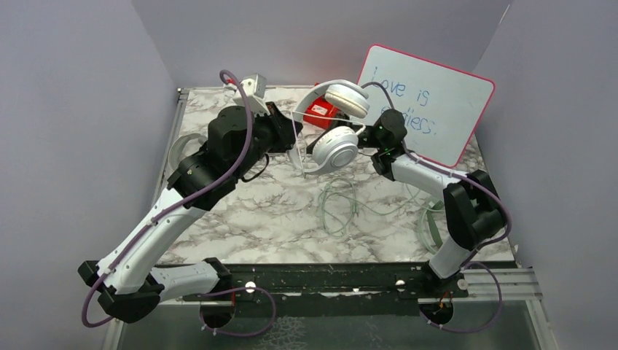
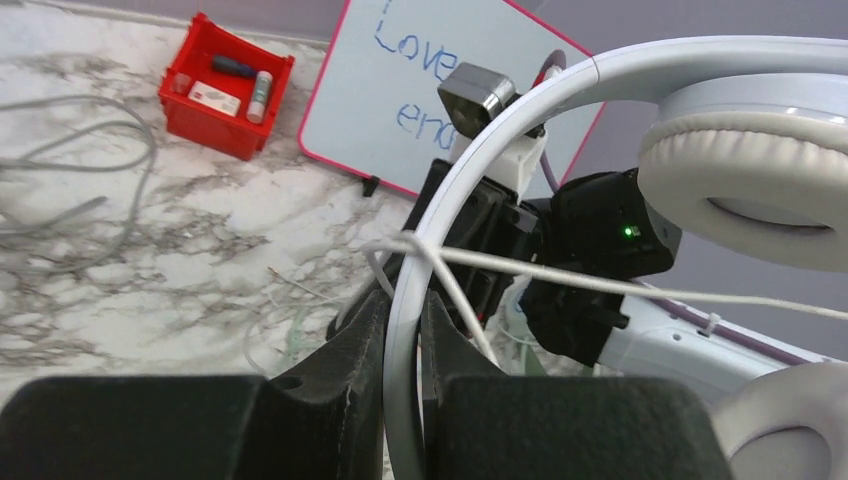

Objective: Wrap the headphones
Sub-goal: Wrap the headphones cable around the headphones.

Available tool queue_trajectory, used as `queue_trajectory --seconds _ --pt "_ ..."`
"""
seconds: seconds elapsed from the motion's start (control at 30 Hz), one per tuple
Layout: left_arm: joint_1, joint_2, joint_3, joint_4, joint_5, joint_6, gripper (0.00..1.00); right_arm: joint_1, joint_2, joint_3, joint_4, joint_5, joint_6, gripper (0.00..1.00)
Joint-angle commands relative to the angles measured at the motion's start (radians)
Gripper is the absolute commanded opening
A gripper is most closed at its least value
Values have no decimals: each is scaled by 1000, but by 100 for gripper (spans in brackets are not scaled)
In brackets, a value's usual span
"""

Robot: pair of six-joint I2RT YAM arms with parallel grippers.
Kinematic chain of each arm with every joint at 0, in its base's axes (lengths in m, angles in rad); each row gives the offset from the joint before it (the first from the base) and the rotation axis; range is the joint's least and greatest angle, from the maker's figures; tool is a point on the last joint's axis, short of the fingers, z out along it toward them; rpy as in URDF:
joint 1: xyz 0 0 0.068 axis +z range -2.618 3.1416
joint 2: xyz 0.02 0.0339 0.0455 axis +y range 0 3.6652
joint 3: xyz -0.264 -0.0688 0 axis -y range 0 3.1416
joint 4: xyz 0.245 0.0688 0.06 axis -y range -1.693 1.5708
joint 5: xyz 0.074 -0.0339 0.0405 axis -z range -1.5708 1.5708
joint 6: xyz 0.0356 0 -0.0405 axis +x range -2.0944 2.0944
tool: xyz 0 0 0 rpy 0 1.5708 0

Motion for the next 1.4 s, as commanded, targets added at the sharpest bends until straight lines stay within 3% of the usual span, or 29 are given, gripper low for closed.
queue_trajectory --seconds 0.0,0.43,0.83,1.07,1.23,1.37 --pt "-5 43 163 -66 -102 172 0 -16 -65 -63 -47 69 -42 0" --pt "-6 60 148 -280 53 370 0 -231 -185 2 -338 152 -267 0" --pt "-5 85 102 -366 -103 523 0 -337 -321 -74 -408 187 -340 0" --pt "-5 31 57 -283 -104 540 0 -342 -299 -30 -551 150 -433 0" --pt "-5 74 65 -318 -272 447 0 -340 -360 8 -695 106 -491 0" --pt "-6 83 -15 -235 -559 421 0 -337 -471 58 -822 52 -447 0"
